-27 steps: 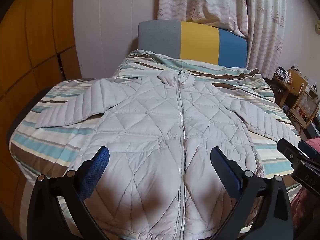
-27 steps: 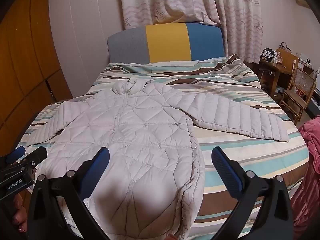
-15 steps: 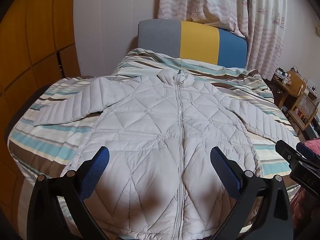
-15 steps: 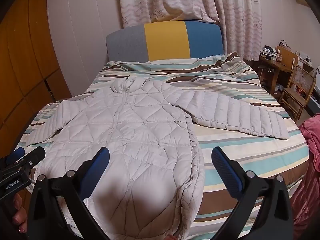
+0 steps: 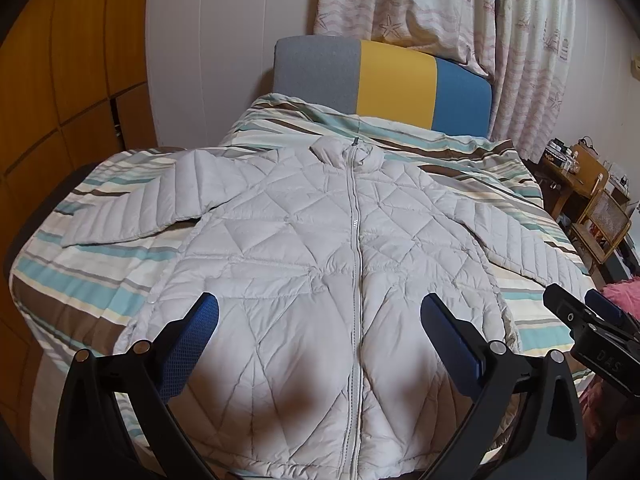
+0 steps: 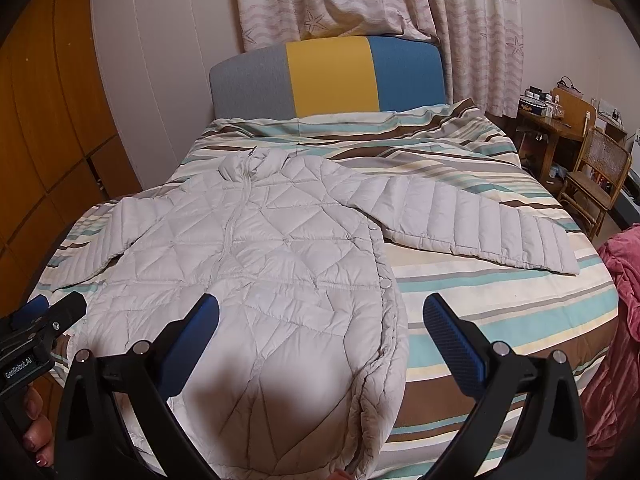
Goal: Fold large clothes
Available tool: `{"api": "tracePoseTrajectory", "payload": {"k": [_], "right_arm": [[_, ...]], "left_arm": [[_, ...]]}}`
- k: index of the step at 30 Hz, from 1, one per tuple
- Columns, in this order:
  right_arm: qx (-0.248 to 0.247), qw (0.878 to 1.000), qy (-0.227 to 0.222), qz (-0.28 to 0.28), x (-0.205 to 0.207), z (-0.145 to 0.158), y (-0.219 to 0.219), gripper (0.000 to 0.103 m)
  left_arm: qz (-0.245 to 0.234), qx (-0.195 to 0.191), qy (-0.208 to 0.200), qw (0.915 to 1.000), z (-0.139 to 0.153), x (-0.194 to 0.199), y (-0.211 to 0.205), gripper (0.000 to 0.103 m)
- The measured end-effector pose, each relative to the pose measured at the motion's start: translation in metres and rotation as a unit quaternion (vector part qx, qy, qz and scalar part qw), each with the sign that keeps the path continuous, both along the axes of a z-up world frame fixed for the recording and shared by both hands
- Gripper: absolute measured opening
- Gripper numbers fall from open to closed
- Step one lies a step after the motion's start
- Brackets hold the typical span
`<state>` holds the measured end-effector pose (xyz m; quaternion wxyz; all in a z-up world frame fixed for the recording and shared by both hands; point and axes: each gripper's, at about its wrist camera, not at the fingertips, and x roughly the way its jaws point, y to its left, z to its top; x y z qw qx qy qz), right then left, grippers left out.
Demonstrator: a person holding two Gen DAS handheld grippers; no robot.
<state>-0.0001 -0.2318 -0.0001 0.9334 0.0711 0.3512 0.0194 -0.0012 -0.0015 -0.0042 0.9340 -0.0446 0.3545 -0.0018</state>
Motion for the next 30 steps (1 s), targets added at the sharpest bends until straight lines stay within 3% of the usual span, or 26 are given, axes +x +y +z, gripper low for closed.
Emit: {"api": "tracePoseTrajectory", "payload": {"k": [30], "right_arm": [[0.005,1.000,0.015,0.000,0.0048,-0.0082,-0.0044,0.101]], "left_arm": [[-0.004,-0.006,0.008,0.9999,-0.0056,0.0024,-0.0006,0.100]]}}
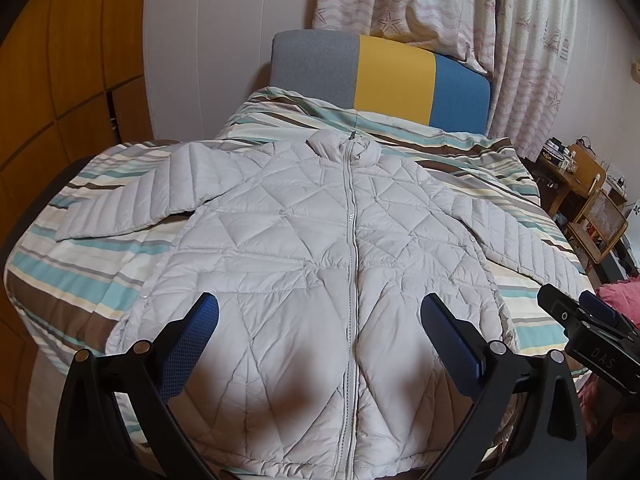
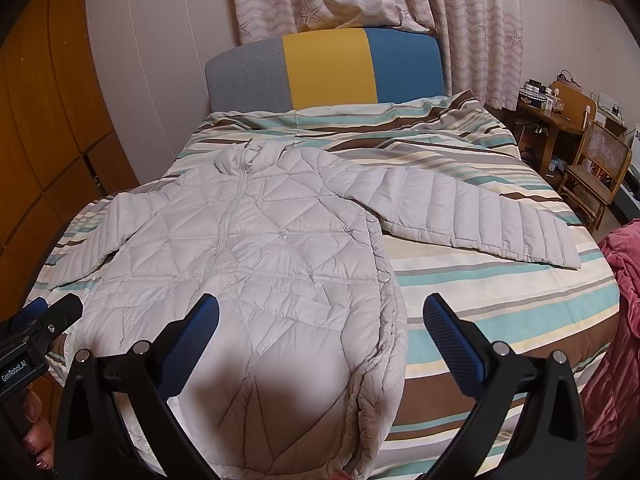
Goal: Fold large clothes
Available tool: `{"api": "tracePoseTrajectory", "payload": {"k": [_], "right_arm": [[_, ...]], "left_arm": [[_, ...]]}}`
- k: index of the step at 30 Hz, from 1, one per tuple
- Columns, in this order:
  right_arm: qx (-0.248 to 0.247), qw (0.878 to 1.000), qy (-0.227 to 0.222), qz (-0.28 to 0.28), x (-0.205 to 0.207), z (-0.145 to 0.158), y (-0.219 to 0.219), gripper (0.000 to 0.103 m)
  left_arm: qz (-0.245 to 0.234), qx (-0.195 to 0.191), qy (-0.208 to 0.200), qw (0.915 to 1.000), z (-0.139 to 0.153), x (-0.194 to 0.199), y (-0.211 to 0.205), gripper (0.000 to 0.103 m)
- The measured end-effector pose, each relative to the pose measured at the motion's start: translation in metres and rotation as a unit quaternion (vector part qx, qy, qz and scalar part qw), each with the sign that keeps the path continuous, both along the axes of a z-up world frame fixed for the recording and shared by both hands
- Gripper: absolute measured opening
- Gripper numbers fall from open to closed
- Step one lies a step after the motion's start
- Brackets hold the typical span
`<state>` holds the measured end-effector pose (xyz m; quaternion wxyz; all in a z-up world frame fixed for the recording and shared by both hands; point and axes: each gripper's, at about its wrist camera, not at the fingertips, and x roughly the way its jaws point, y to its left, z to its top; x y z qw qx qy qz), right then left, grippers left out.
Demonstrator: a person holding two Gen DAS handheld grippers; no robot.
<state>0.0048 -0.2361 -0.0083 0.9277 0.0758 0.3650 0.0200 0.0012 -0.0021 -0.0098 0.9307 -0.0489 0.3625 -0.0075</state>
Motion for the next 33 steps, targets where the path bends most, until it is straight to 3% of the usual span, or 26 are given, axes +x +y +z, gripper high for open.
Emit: {"api": "tracePoseTrajectory", "payload": {"k": [18,24,29,33], "right_arm": [[0.006,1.000,0.001,0.006,0.004,-0.003,-0.002,0.101],[-0.027,0.999,-0.023,0.011,0.013,-0.007,-0.001,0.101],[-0.009,1.000,-0.006,0.001,0.031,-0.031,-0.024,0.101],[-0.034,0.998,0.030,-0.054,0.056,-0.062,-0.061,0.101]], "left_arm": [[-0.008,-0.016,0.018,0.9997,-0.006,0.007,0.003,0.100],[0.005,-0.015,0.033,0.9993,-0.010,0.017,0.009,0.100],[0.012,-0.003,0.048,0.9988,-0.022,0.032,0.019,0.100],[0.033,0.022,0.079,0.9960,-0.043,0.058,0.036,0.100]]}}
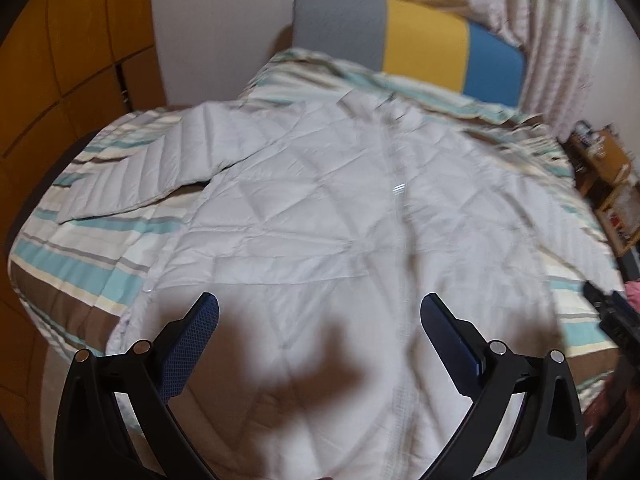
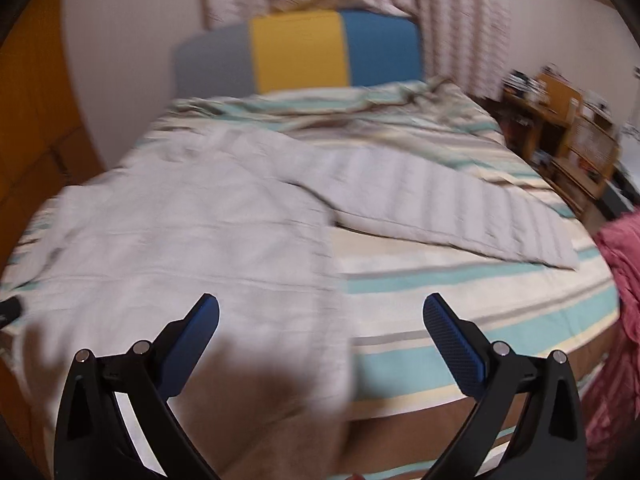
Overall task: Fold large clothes
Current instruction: 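Grasp the grey jacket's sleeve cuff with the right tool and lift it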
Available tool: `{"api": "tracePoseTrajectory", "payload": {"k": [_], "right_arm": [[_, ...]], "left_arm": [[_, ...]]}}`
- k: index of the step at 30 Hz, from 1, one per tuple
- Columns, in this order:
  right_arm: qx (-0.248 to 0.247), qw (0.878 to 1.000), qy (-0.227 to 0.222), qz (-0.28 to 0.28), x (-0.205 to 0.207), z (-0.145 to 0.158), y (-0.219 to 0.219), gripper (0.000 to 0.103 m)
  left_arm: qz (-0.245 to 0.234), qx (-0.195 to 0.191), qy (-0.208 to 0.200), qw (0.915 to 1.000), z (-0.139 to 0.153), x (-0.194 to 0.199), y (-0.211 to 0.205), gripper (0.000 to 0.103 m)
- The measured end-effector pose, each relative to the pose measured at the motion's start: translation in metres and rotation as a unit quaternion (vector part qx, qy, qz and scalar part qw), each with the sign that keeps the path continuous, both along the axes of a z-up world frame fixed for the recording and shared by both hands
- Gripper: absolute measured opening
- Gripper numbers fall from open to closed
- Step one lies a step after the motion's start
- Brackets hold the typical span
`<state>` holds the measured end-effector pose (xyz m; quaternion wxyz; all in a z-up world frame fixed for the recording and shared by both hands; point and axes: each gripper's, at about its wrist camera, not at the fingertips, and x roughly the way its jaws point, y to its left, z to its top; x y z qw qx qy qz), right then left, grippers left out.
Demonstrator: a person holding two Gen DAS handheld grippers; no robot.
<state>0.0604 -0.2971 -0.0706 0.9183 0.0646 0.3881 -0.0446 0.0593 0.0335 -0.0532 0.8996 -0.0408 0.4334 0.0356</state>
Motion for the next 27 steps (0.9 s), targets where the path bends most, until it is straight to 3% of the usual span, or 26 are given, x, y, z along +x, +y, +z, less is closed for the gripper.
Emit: {"api": "tracePoseTrajectory", "payload": {"k": [3,6,13,17,23,26,27], "right_arm": [[0.008,0.998,0.017,-0.061,0.015,-0.020,-0.040,0.101],[0.022,0.988,0.031,-0.149,0.037,-0.040,-0.101,0.101],[0.009,0.954,0.033,-0.298,0.068,-0.063,-0.206,0.101],[-0.004,0.943,0.040,-0.332,0.086,-0.073,-0.238,0.098],[0.031,0.931,0.062,-0.357,0.101,-0.089,-0.262,0.087],[0.020,0.934,0.071,-0.349,0.108,-0.091,-0.256,0.070],[0.014,0.935,0.073,-0.346,0.109,-0.091,-0.254,0.057]], "left_arm": [[0.019,0.032,0.002,0.9993,-0.014,0.022,0.016,0.100],[0.030,0.075,-0.003,0.9967,-0.027,0.045,0.029,0.100],[0.054,0.080,-0.014,0.9952,-0.049,0.091,0.065,0.100],[0.060,0.082,-0.020,0.9946,-0.063,0.108,0.077,0.100],[0.069,0.062,-0.013,0.9956,-0.089,0.110,0.088,0.100],[0.064,0.090,-0.013,0.9938,-0.096,0.109,0.079,0.100],[0.063,0.108,-0.008,0.9922,-0.098,0.111,0.074,0.100]]}}
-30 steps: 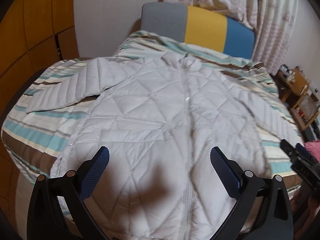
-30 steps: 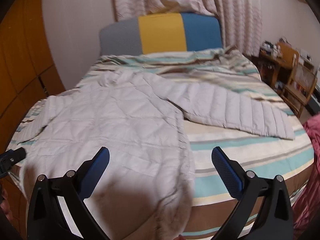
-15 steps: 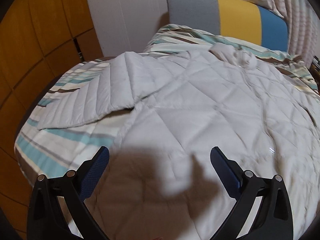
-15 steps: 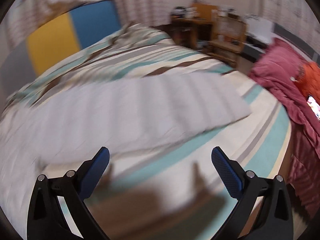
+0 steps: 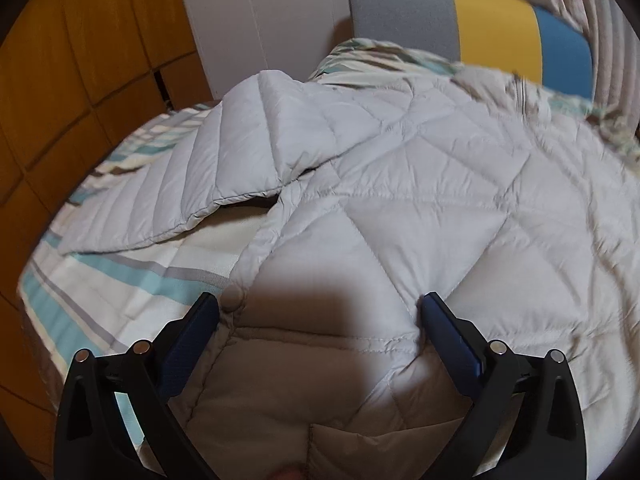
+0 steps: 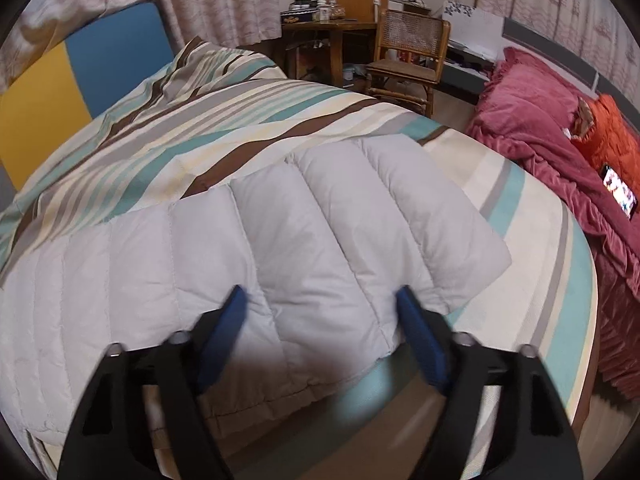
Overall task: Fold large clothes
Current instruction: 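Grasp the grey jacket's sleeve cuff with the right tool and lift it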
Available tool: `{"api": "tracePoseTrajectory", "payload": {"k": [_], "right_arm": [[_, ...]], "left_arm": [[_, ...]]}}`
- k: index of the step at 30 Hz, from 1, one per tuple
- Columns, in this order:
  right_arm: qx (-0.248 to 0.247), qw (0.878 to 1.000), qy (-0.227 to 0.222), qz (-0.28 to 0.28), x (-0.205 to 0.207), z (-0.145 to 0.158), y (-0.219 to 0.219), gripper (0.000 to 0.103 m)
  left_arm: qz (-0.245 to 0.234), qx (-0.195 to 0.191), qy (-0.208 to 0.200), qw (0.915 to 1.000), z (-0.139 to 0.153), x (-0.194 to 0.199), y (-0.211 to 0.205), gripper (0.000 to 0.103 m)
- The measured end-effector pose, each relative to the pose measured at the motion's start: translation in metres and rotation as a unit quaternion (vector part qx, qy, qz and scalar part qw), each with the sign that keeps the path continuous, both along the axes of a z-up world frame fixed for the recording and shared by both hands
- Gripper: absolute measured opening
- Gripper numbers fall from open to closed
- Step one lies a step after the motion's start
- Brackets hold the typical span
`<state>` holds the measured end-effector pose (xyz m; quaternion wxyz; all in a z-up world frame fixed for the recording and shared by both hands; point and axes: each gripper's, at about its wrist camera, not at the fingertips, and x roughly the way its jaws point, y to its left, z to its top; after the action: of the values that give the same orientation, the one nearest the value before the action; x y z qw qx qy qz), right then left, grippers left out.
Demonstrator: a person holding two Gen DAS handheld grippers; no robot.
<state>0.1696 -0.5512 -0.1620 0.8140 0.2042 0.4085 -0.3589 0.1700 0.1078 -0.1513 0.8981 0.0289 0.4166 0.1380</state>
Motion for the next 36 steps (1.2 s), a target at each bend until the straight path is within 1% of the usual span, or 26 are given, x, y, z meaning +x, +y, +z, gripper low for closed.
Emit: {"api": "tracePoseTrajectory", "payload": {"k": [1,2,3,4,5,6,7,10,13,15,18,21,23,24,25,27,30,31,32,33,34,36], "right_arm": [[-0.007,1.000,0.000,0.007,0.002,0.002,0.003,0.046],[-0.010,1.000,0.001,0.011,0.005,0.001,0.005,0.042],[-0.017,1.000,0.004,0.022,0.008,0.002,0.009,0.031],[-0.022,0.999,0.005,0.030,0.009,0.002,0.011,0.024],[-0.030,0.999,0.007,0.038,0.012,0.003,0.014,0.016],[-0.047,0.998,0.010,0.047,0.015,0.007,0.021,0.012],[-0.060,0.997,0.011,0.053,0.018,0.008,0.024,0.011],[-0.107,0.991,0.001,0.076,0.023,0.021,0.045,0.010],[-0.140,0.985,-0.018,0.100,0.027,0.035,0.071,0.010],[-0.166,0.977,-0.035,0.133,0.032,0.047,0.101,0.010],[-0.188,0.964,-0.053,0.182,0.043,0.059,0.144,0.010],[-0.212,0.943,-0.072,0.246,0.054,0.073,0.199,0.010],[-0.229,0.924,-0.084,0.296,0.061,0.079,0.241,0.010],[-0.234,0.917,-0.087,0.312,0.063,0.081,0.254,0.010],[-0.243,0.904,-0.090,0.340,0.067,0.081,0.277,0.010],[-0.259,0.884,-0.093,0.379,0.070,0.082,0.310,0.010],[-0.282,0.845,-0.093,0.444,0.075,0.078,0.364,0.010],[-0.287,0.835,-0.091,0.460,0.075,0.074,0.378,0.010],[-0.293,0.827,-0.091,0.472,0.076,0.070,0.389,0.010],[-0.302,0.813,-0.090,0.489,0.076,0.065,0.406,0.010],[-0.304,0.805,-0.091,0.501,0.076,0.060,0.417,0.010],[-0.300,0.795,-0.091,0.519,0.083,0.055,0.440,0.010]], "left_arm": [[0.001,0.015,0.005,0.9999,-0.002,0.002,-0.004,0.100],[0.001,0.023,0.008,0.9997,-0.003,0.002,-0.006,0.100],[0.002,0.032,0.012,0.9994,-0.005,0.004,-0.008,0.100],[0.002,0.033,0.014,0.9993,-0.005,0.005,-0.008,0.100],[0.003,0.028,0.016,0.9995,-0.006,0.006,-0.006,0.100],[0.004,0.024,0.017,0.9996,-0.006,0.006,-0.005,0.100],[0.004,0.020,0.018,0.9996,-0.006,0.006,-0.004,0.100],[0.005,0.012,0.013,0.9998,-0.007,0.004,-0.002,0.100],[0.008,0.015,0.005,0.9998,-0.008,0.002,-0.005,0.100],[0.009,0.019,0.002,0.9998,-0.008,0.001,-0.007,0.100],[0.010,0.014,-0.001,0.9999,-0.008,0.000,-0.005,0.100],[0.010,0.009,-0.003,0.9999,-0.008,-0.001,-0.004,0.100],[0.010,0.008,-0.004,0.9999,-0.008,-0.001,-0.004,0.100],[0.009,0.007,-0.004,0.9999,-0.008,-0.001,-0.003,0.100],[0.009,0.006,-0.004,0.9999,-0.008,-0.001,-0.003,0.100],[0.009,0.003,-0.006,0.9999,-0.007,-0.001,-0.002,0.100],[0.009,0.001,-0.006,0.9999,-0.007,-0.001,-0.002,0.100],[0.009,0.000,-0.007,0.9999,-0.007,-0.001,-0.002,0.100],[0.009,-0.001,-0.007,0.9999,-0.007,-0.001,-0.002,0.100],[0.009,-0.001,-0.007,0.9999,-0.007,-0.001,-0.002,0.100],[0.009,-0.001,-0.007,0.9999,-0.007,-0.001,-0.002,0.100],[0.009,-0.001,-0.007,0.9999,-0.007,-0.001,-0.002,0.100]]}}
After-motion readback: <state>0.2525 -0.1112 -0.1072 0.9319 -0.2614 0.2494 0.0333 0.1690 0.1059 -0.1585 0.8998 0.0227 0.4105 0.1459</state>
